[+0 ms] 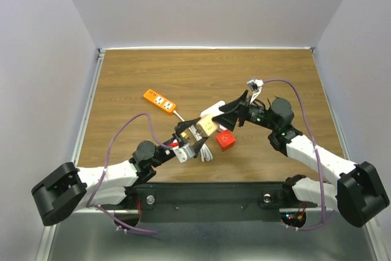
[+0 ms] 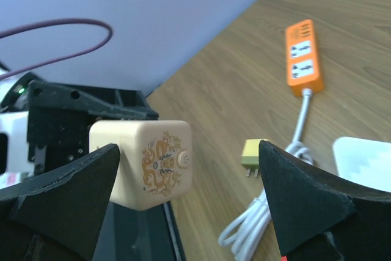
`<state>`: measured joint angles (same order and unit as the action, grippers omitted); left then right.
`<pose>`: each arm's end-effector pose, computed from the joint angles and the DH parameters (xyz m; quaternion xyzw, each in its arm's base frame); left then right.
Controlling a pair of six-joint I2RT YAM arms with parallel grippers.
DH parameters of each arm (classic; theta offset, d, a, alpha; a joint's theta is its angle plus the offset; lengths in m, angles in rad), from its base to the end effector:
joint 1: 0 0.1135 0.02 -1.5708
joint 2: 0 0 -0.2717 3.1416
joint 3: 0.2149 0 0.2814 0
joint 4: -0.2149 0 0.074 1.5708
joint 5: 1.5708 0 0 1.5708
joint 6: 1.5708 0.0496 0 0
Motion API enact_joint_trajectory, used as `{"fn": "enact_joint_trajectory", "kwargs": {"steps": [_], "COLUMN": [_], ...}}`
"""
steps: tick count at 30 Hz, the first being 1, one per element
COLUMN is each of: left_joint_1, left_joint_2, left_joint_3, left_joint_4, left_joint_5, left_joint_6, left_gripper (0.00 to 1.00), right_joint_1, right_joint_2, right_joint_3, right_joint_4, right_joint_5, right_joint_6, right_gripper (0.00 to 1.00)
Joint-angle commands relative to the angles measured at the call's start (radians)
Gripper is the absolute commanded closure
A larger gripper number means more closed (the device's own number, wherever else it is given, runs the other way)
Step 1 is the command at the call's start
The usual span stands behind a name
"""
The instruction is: Insert the plug
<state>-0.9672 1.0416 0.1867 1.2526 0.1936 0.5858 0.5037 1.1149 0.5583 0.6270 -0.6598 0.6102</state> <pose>0.1179 -0.1879 0.2275 0.4435 0.3366 -0.2097 0.8038 0.2292 0.1610 0.2711 -0.2023 0.6567 0.5533 0.4708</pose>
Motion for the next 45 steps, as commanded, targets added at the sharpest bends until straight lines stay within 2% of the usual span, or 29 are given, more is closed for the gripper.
{"fn": "enact_joint_trajectory", "kwargs": {"steps": [1,9,15,24,30,35,36,40,42,45], "left_joint_1": [0.008,0.008,0.008,0.008,0.008,0.008,0.008,0.008,0.008,0.008], "left_joint_2": [-0.087,-0.167,-0.15,-0.124,-0.094,-0.074,-0.068,-0.051,-0.037,-0.015], "left_joint_3": [-0.006,-0.001,0.023,0.063,0.072,0.073,0.069,0.069,0.079,0.083], "left_joint_4": [0.42,0.381,0.369,0.361,0.363,0.366,0.369,0.375,0.366,0.361], "left_joint_5": [0.104,0.148,0.144,0.171,0.17,0.181,0.178,0.165,0.153,0.132], "left_joint_6": [-0.023,-0.034,-0.014,-0.007,-0.003,-0.018,-0.02,-0.02,-0.018,-0.014], "left_gripper": [1.0,1.0,1.0,1.0,1.0,1.0,1.0,1.0,1.0,1.0], "right_joint_1": [-0.004,-0.002,-0.002,0.027,0.036,0.041,0.044,0.059,0.064,0.062], "right_joint_2": [-0.021,-0.003,0.02,0.103,0.069,0.059,0.06,0.066,0.06,0.045], "right_joint_3": [0.031,-0.006,-0.032,-0.003,-0.006,-0.008,-0.008,-0.006,-0.008,-0.017], "right_joint_4": [0.148,0.347,0.477,0.502,0.504,0.505,0.507,0.511,0.514,0.514], "right_joint_5": [-0.168,-0.294,-0.337,-0.356,-0.339,-0.34,-0.342,-0.343,-0.343,-0.328], "right_joint_6": [0.069,0.235,0.327,0.338,0.327,0.319,0.318,0.318,0.315,0.303], "right_gripper": [0.0,0.0,0.0,0.01,0.02,0.11,0.17,0.29,0.32,0.45]}}
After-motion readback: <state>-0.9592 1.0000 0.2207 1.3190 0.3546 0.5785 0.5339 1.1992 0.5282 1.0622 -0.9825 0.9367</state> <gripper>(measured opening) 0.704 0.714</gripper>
